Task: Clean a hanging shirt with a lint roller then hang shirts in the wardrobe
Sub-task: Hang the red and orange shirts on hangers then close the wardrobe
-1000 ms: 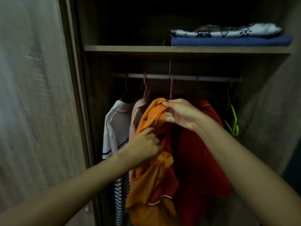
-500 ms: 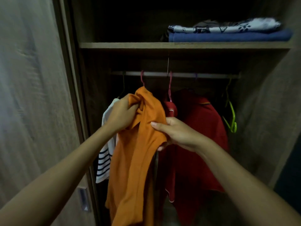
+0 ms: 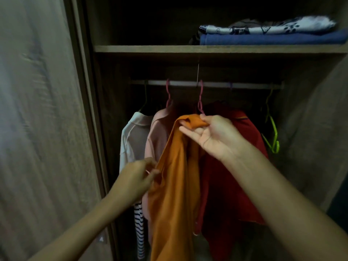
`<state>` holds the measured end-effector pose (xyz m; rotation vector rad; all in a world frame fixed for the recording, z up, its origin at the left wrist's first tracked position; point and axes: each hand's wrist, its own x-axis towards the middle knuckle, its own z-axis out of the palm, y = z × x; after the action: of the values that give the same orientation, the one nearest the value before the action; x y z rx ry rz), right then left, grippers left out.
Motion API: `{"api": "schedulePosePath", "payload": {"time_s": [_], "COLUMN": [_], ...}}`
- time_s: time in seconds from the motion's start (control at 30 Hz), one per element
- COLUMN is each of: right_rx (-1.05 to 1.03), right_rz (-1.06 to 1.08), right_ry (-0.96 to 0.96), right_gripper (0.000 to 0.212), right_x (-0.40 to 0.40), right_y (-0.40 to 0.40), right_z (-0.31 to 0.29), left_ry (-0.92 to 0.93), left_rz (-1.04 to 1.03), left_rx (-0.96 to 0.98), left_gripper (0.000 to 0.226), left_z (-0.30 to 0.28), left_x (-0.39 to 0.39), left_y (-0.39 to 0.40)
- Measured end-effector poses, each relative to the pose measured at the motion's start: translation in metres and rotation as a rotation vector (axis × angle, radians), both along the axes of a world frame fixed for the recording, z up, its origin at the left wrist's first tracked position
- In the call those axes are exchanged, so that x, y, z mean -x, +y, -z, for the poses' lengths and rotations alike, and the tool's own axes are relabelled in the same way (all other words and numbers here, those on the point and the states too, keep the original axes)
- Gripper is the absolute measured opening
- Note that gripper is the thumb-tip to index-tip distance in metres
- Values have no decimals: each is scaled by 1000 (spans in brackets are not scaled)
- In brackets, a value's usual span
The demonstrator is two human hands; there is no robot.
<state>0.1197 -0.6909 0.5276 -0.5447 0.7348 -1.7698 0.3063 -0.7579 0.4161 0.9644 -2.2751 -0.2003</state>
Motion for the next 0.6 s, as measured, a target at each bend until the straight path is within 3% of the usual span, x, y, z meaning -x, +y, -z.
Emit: {"api": "schedulePosePath", "payload": {"time_s": [0.1,0.2,0.27,0.33,0.4,0.43,0.53,0.6], "right_rx": [139,98,79,83,-21,-116,-244,-318], "right_rz": [67,134,165,193,218,286,806,1146], "right_ry": [-27,45,75,149,386,614,1216,1448], "right_gripper": [22,37,26,15,21,29,47,36], "right_x": [22,31,35,43,55,63,96,124], "right_y": [14,25,33,42,51,52,41,27], "right_z": [-6,2,7,6,4,6,15,23], "left_ry": [158,391,449,428,387,381,337,266], "left_rz": [20,13,7,-1,14,45,126,172], "left_rx": [-32,-242,-322,-235,-137,-123,-84,-5], "left_gripper": [13,17,20,26,35,38,33,28], "left_z": [-14,-36,-54,-77,-96,-104,-121,-126], "left_x": [-14,-6,5,9,9,11,29,48], "left_y": [-13,-20,-25,-28,-27,-27,-22,-14]}}
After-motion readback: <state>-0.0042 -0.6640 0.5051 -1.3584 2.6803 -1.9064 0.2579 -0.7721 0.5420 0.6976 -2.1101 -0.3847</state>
